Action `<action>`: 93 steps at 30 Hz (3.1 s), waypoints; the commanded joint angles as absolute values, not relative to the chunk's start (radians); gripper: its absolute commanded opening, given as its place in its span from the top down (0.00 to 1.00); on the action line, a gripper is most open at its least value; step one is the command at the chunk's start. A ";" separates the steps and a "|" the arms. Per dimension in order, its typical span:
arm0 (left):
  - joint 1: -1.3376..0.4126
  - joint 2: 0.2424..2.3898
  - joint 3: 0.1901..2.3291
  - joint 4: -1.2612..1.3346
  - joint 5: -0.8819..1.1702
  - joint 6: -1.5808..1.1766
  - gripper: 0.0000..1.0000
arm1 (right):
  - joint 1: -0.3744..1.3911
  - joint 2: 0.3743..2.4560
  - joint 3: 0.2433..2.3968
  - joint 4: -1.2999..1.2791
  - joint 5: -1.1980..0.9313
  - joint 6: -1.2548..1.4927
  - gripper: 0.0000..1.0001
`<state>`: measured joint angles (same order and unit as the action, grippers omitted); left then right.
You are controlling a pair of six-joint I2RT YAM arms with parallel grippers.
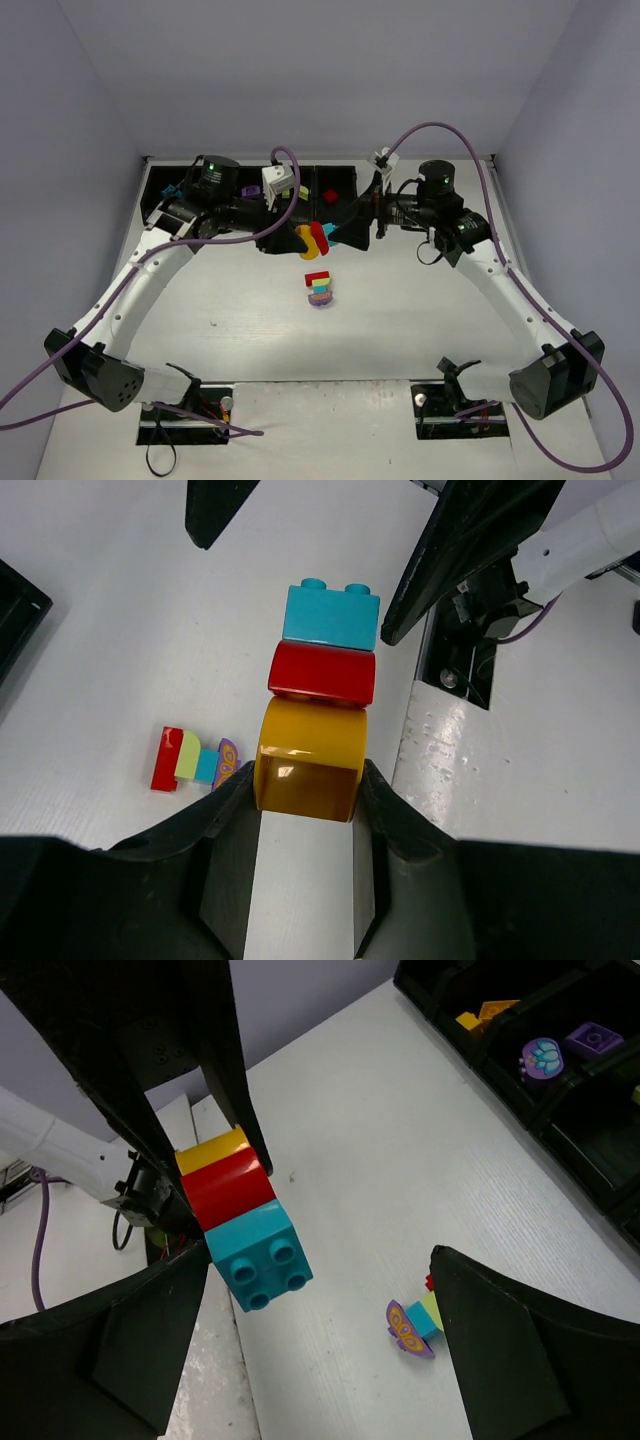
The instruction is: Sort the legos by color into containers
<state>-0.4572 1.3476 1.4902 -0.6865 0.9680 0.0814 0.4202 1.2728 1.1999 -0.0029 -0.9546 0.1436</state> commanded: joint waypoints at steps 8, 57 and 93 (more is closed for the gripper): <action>-0.451 1.336 1.536 -0.658 1.028 0.104 1.00 | 0.463 1.296 1.264 0.081 -1.104 0.121 0.20; 0.049 1.934 1.729 -0.348 0.117 -0.276 0.81 | 0.359 1.259 1.141 0.080 -0.943 0.170 1.00; -0.305 1.371 1.332 -0.133 1.120 -0.244 0.21 | 0.408 1.410 1.258 0.075 -1.224 0.110 1.00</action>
